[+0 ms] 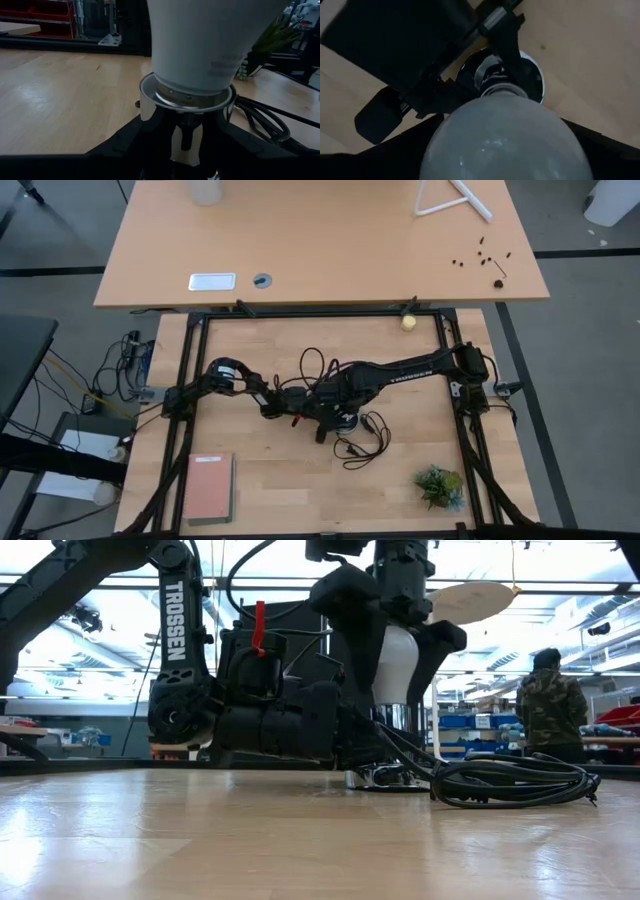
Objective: Screw lightbulb
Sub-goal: Insert the white lightbulb into the silver lamp
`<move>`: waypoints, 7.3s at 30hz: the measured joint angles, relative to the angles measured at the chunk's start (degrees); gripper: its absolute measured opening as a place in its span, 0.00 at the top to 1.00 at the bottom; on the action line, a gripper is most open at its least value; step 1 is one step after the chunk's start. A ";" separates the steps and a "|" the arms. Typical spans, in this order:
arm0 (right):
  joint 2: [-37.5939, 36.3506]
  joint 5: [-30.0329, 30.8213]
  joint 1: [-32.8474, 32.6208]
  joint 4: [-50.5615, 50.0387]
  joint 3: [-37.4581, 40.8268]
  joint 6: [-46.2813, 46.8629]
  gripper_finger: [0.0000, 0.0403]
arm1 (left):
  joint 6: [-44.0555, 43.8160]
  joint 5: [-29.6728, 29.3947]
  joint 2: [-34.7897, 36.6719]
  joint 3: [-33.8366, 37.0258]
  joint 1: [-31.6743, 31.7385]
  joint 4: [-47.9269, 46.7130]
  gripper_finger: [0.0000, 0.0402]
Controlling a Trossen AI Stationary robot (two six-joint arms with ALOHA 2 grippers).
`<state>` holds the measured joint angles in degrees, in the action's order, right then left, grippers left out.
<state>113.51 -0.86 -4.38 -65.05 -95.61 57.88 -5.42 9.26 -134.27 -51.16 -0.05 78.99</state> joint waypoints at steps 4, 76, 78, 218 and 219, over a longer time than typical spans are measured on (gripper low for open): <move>0.29 1.55 0.18 -2.71 -2.60 -2.46 0.08 | 0.04 0.11 0.01 0.02 -0.02 0.01 0.53; -0.34 -7.70 4.05 -1.75 -5.21 -91.76 0.09 | 0.68 0.61 -0.01 0.00 -0.04 -0.10 0.53; -0.34 -8.05 4.48 -1.22 -4.23 -92.26 0.11 | 0.93 0.59 -0.01 0.00 -0.04 -0.26 0.53; -0.21 6.19 -0.57 5.40 2.01 0.16 0.35 | -0.86 -0.38 0.03 0.00 -0.07 -1.02 0.53; -0.21 6.24 -0.55 5.11 2.01 3.02 0.35 | -0.86 -0.43 0.03 0.00 -0.07 -0.90 0.53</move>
<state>113.30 5.38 -4.94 -59.94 -93.60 60.91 -6.28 8.82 -134.23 -51.16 -0.12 78.09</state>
